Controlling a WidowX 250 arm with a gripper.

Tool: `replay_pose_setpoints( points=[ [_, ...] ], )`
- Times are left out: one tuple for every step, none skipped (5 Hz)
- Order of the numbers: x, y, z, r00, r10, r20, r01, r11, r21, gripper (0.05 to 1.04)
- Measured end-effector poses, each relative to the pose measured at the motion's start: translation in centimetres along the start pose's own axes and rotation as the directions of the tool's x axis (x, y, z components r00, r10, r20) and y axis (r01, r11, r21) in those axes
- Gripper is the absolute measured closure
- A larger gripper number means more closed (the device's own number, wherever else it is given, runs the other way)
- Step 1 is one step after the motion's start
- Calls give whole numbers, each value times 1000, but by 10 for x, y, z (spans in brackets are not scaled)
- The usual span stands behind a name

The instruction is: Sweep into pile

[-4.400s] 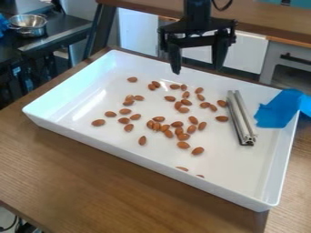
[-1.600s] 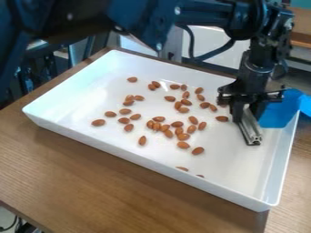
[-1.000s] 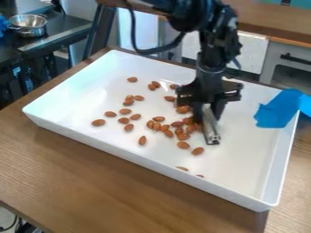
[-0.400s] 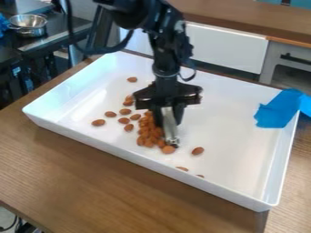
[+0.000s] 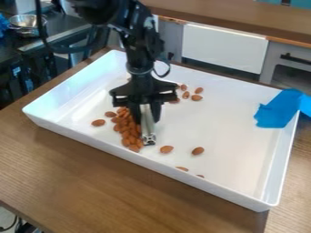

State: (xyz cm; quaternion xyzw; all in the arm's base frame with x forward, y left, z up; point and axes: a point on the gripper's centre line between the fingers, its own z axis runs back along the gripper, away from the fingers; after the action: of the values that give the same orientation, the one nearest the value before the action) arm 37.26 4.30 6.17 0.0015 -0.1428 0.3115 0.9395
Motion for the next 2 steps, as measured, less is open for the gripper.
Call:
replay_pose_setpoints(
  points=[
    [7,17,-1,1000,2,10,-2,1000,-2,713],
    [12,36,1,1000,3,16,-3,1000,-7,713]
  ],
)
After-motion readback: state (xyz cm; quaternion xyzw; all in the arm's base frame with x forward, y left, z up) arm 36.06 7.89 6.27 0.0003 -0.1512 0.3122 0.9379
